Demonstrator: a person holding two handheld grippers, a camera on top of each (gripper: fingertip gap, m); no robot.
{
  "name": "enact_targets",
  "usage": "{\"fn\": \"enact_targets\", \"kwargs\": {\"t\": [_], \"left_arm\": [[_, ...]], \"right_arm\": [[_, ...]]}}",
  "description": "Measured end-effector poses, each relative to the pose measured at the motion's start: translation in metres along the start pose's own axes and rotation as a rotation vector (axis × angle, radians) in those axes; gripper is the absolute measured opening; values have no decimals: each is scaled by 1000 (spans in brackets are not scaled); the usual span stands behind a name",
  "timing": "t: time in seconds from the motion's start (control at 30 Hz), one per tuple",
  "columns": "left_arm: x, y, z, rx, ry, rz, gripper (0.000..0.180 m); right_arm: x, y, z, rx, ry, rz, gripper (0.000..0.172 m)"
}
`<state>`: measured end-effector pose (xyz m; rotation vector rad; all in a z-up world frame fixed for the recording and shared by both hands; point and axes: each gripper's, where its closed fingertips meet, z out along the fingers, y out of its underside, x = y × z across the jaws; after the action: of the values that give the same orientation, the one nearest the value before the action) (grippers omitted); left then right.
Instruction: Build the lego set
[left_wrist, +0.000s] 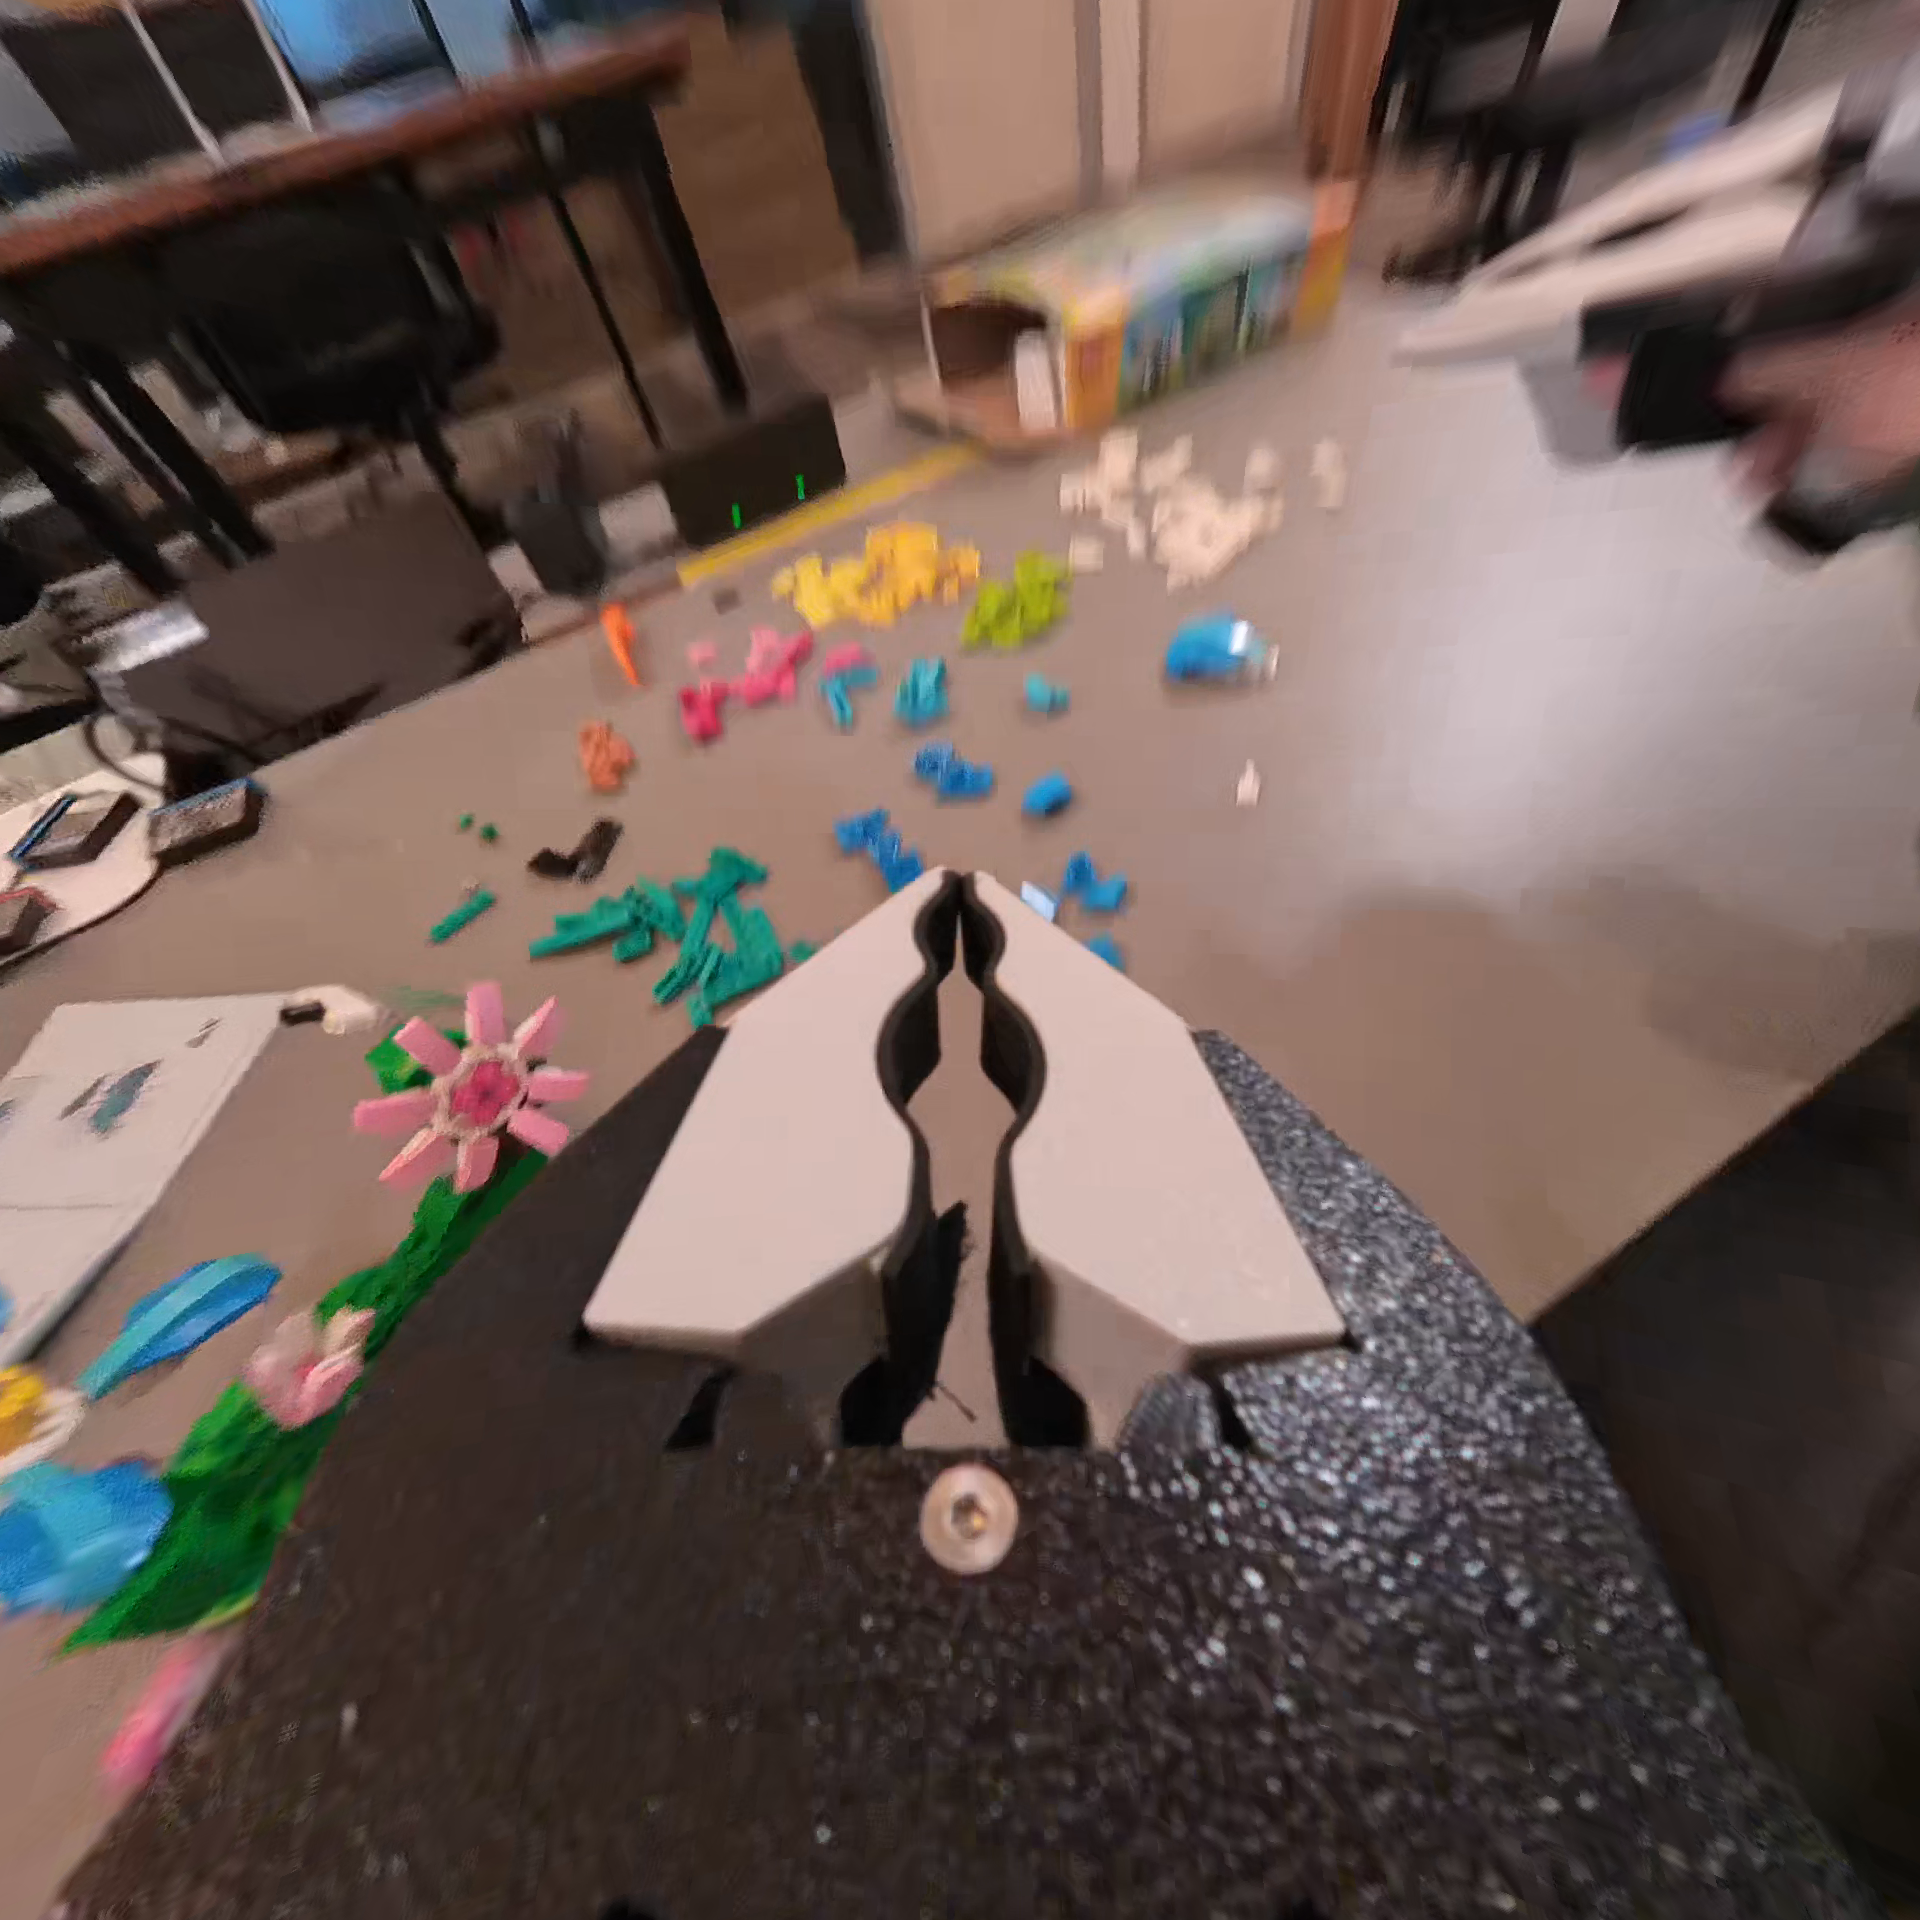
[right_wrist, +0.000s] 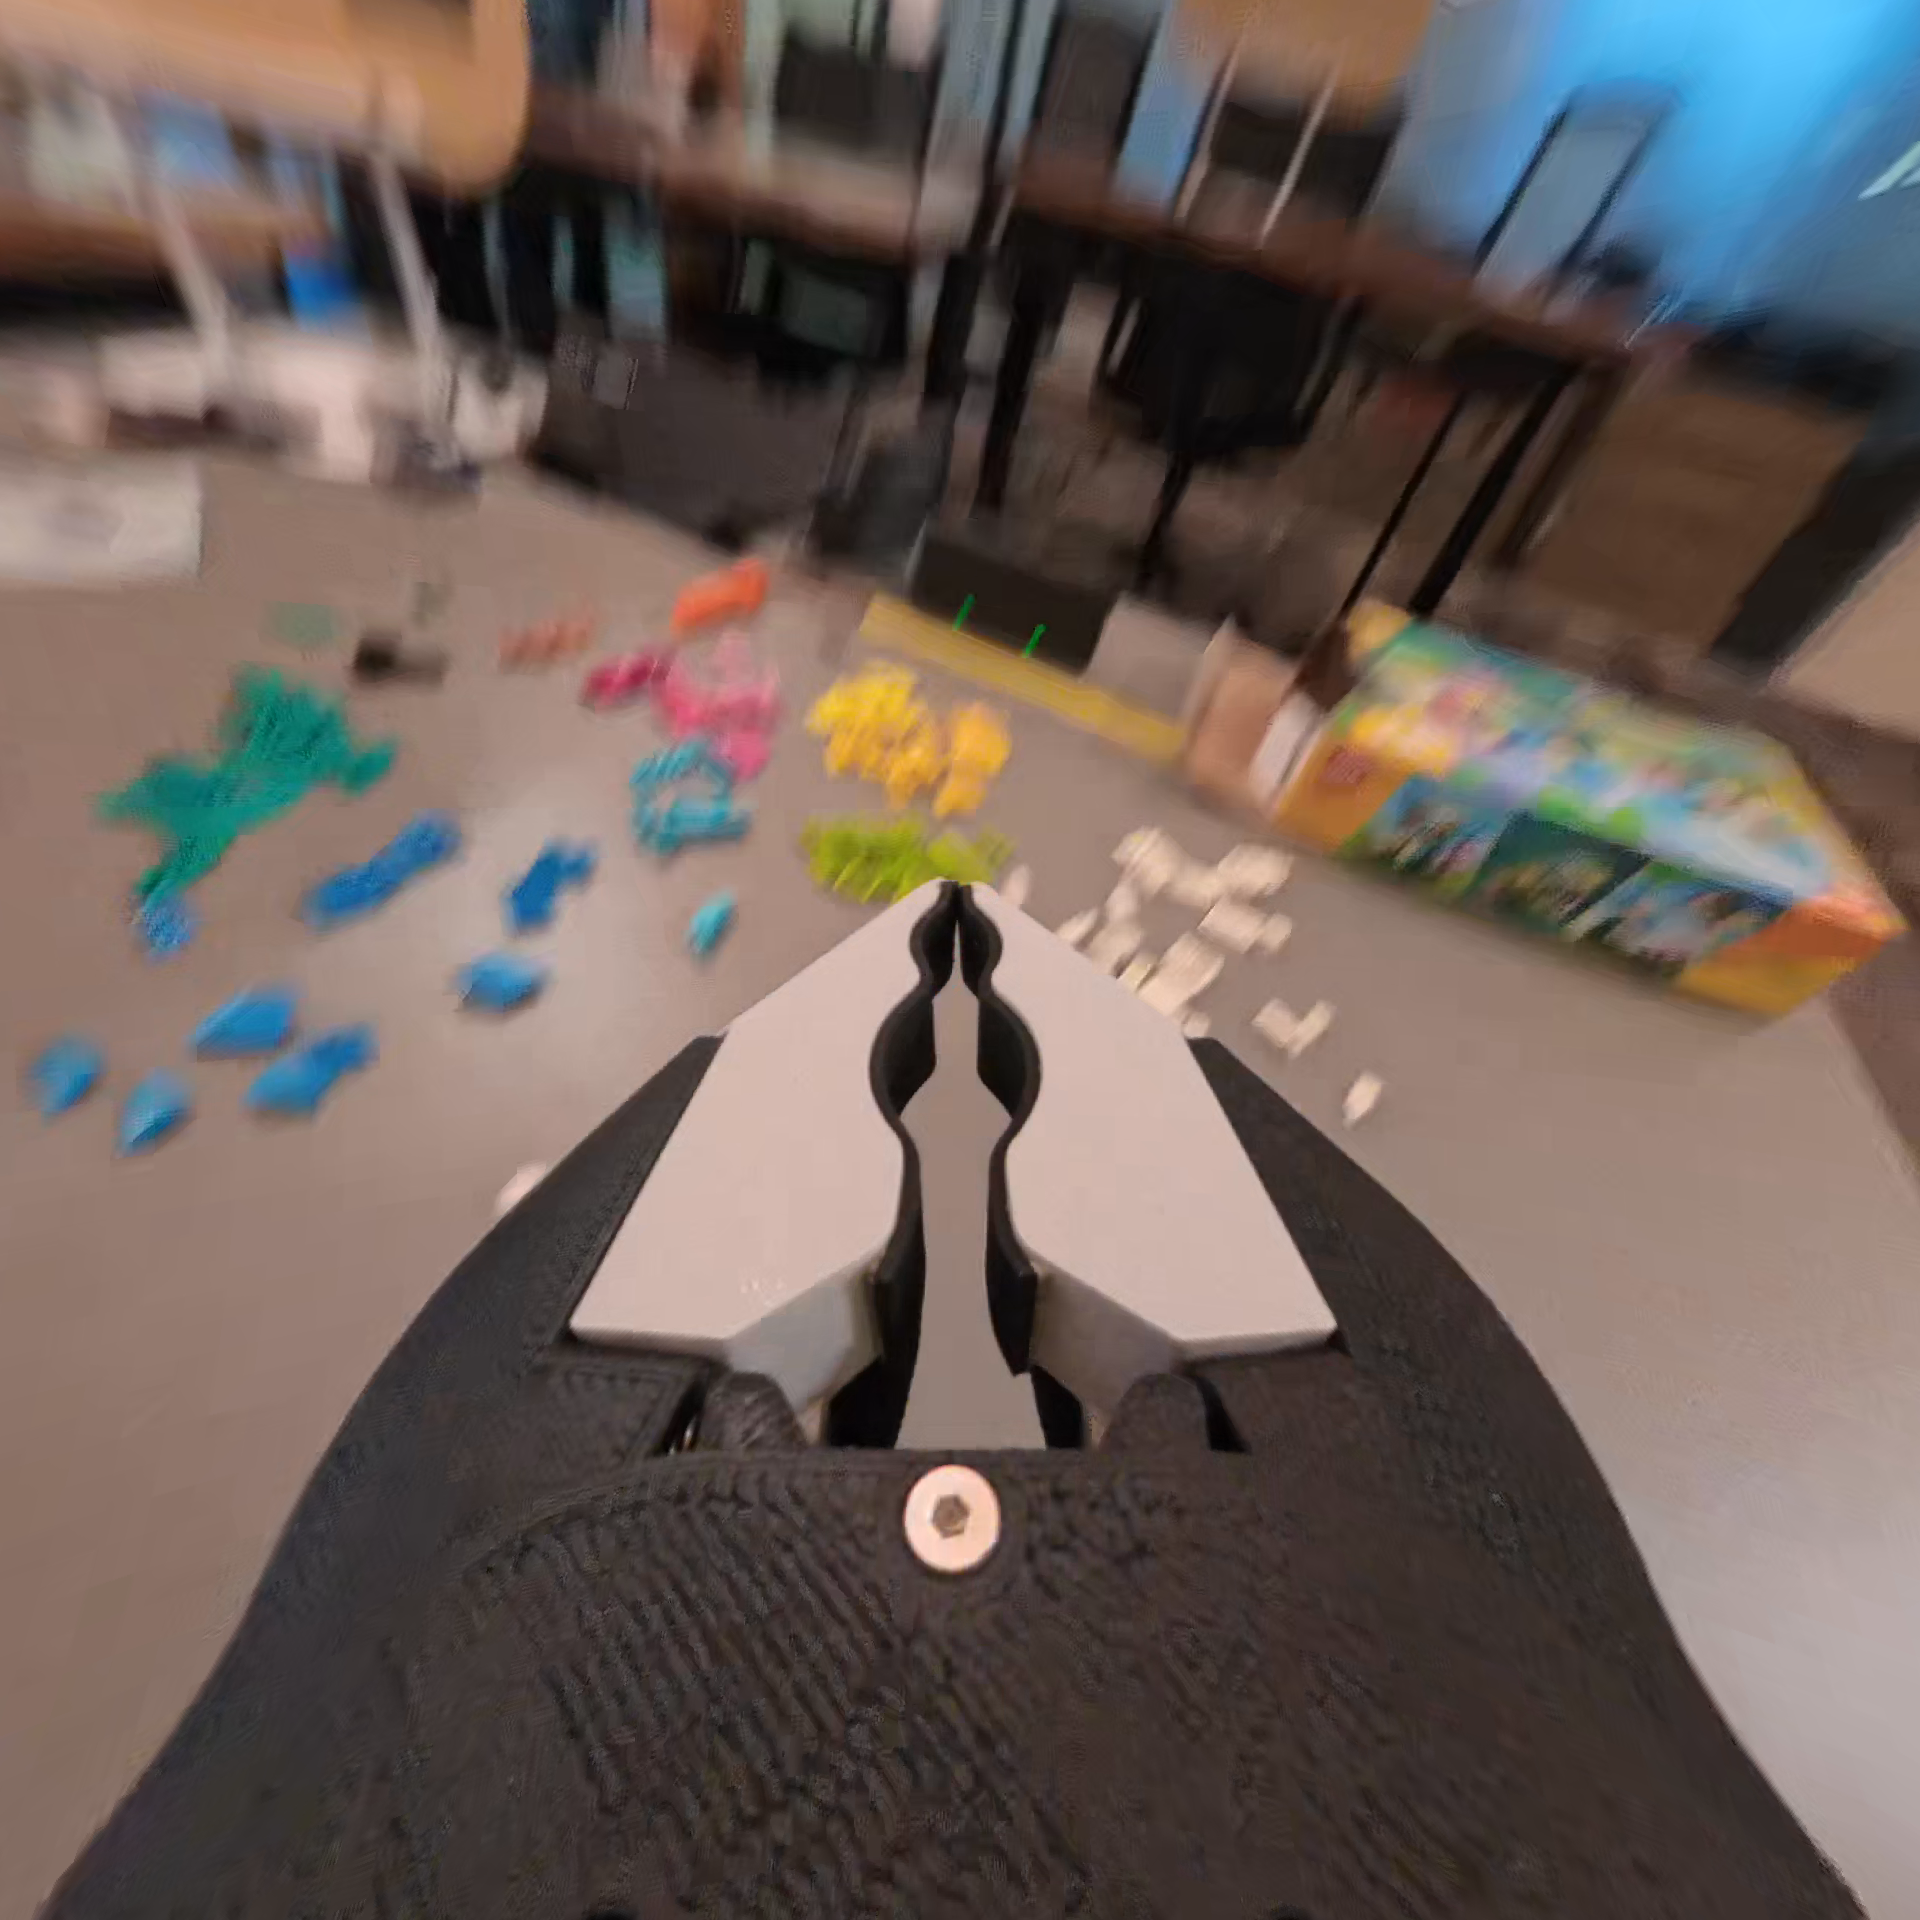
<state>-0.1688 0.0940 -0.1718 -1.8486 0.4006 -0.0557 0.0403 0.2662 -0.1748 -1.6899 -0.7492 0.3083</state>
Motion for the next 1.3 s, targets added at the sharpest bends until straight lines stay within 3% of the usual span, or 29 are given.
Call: {"fn": "enact_targets", "kwargs": {"t": [0.1, 0.2, 0.27, 0.33, 0.53, 0.67, 0.83, 0.93, 1.17, 1.3], "left_arm": [[-16, -19, 3, 219, -2, -120, 0], [-19, -32, 17, 340, 0, -134, 0], [-19, -44, 31, 415, -14, -106, 0], [-17, -59, 48, 482, -24, -59, 0], [2, -97, 126, 535, 23, 26, 0], [5, -98, 169, 511, 12, 83, 0], [23, -88, 158, 542, 78, 69, 0], [32, -80, 157, 539, 47, 163, 0], [72, -65, 168, 461, 201, 188, 5], [90, -63, 166, 450, 266, 215, 6]], "right_arm": [[57, -14, 3, 329, 135, 70, 0], [74, 4, 16, 376, 187, 12, 0], [70, 7, 22, 403, 203, -127, 0], [75, 4, 25, 444, 230, -145, 0], [70, 4, 52, 435, 133, -199, 3], [58, 2, 59, 449, 56, -236, 2], [67, -4, 56, 509, 15, -152, 5], [88, -1, 61, 500, 69, -161, 6], [162, 15, 67, 421, 285, -155, 8], [175, 19, 75, 384, 316, -168, 8]]}}
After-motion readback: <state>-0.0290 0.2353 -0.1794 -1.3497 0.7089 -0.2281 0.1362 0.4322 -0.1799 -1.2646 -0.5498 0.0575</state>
